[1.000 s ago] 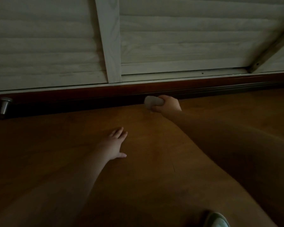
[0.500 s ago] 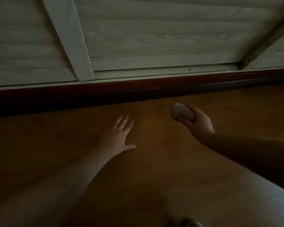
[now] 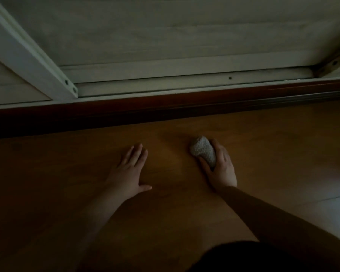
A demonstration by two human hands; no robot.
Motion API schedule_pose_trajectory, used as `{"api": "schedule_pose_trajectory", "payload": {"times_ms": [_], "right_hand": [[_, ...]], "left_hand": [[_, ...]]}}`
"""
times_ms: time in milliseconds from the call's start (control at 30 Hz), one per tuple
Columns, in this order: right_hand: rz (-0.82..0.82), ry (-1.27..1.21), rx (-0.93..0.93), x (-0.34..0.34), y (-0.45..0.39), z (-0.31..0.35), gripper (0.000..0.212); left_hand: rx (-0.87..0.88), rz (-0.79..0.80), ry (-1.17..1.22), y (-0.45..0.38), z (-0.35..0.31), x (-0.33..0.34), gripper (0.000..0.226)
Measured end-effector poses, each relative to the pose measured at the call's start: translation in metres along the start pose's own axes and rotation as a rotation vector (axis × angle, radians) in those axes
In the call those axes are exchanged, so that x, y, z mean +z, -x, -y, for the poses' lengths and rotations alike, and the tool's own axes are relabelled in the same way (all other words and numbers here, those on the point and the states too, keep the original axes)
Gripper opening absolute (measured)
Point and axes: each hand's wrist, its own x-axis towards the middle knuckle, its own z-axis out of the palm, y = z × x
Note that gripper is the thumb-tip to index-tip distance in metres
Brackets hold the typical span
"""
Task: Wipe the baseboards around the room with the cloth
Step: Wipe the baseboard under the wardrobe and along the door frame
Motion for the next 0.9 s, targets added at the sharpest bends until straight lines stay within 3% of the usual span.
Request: {"api": "schedule_pose_trajectory", "payload": {"times_ms": [200,400,567,733,900], "right_hand": [[0.010,0.012,-0.013,0.002,-0.003,-0.004,0.070],[0.038,0.014,-0.043,0.005,-0.003,-0.012,0.070],[0.030,0.005,-0.068,0.007,-0.002,-0.015,0.069],[0.004,0.024,-0.078,0.007,-0.002,-0.012,0.067],[-0.019,0.031,-0.088,0.005,-0.001,-0.010,0.068]], "left_hand": [[-0.015,0.126,0.066,0.009,0.006,-0.031,0.095],[-0.059,-0.044,-0.038,0.045,0.027,-0.051,0.085],[0.119,-0.189,-0.284,0.071,0.047,-0.064,0.082],[0.140,-0.173,-0.343,0.045,0.030,-0.056,0.091],[-0.034,0.009,-0.076,0.010,0.008,-0.024,0.125]]}}
